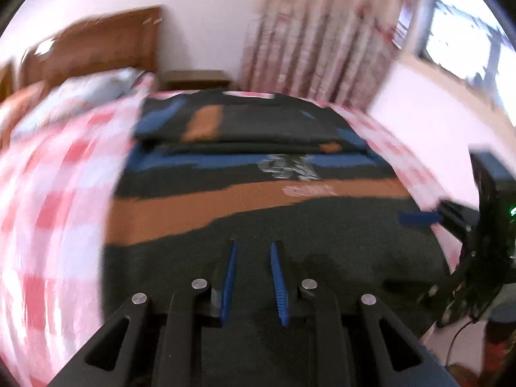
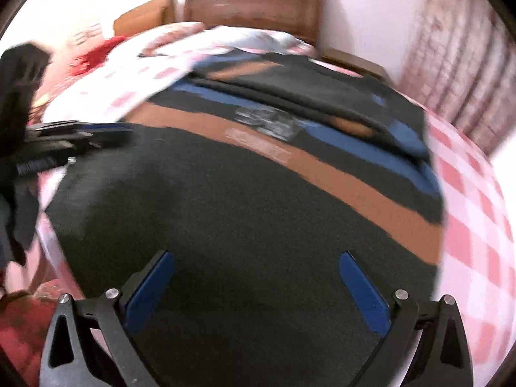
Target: Fold small clothes
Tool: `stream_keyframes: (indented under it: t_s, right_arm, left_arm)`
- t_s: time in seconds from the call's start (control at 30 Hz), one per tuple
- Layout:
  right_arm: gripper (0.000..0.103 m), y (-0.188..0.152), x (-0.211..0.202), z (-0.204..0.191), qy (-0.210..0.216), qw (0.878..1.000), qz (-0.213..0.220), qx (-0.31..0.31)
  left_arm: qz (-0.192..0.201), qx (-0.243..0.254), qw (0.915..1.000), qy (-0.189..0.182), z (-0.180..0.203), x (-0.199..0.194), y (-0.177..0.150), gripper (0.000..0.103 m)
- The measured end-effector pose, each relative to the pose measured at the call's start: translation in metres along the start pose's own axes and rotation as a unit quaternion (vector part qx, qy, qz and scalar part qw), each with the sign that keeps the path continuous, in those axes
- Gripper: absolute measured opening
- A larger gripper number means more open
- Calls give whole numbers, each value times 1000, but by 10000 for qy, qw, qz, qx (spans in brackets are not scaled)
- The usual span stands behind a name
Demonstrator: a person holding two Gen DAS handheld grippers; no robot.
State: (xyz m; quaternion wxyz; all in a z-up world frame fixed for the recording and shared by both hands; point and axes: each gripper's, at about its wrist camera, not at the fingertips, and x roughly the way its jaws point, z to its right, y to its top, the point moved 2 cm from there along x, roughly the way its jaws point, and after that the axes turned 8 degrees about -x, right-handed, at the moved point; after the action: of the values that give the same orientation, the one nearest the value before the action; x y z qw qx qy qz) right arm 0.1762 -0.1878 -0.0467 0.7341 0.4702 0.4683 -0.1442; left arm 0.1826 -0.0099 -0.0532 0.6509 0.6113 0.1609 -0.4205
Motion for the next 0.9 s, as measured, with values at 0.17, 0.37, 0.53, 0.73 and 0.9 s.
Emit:
stream_keyframes:
  t_s: [0.17, 0.37, 0.53, 0.73, 0.9]
  right_arm:
    - [103, -2, 17, -8, 54, 9999, -90, -134]
    - [103, -39, -5, 21, 43, 9999, -108, -3]
    - [103, -63, -20, 25, -10, 9998, -164, 79]
    - [103, -32, -29, 2, -81, 9999, -79, -43]
    - [103, 3, 5, -36, -38, 9992, -27, -391]
  left_arm:
    - [-112, 597, 9973, 408, 15, 24, -21, 26]
    - [-76, 188, 9995, 238, -37, 11, -40, 27]
    - [24, 92, 9999, 88, -55, -1, -60, 26]
    - [44, -170, 9998, -44, -30, -6, -30, 26]
    - [-48, 339, 9985, 417, -1, 31, -15, 26]
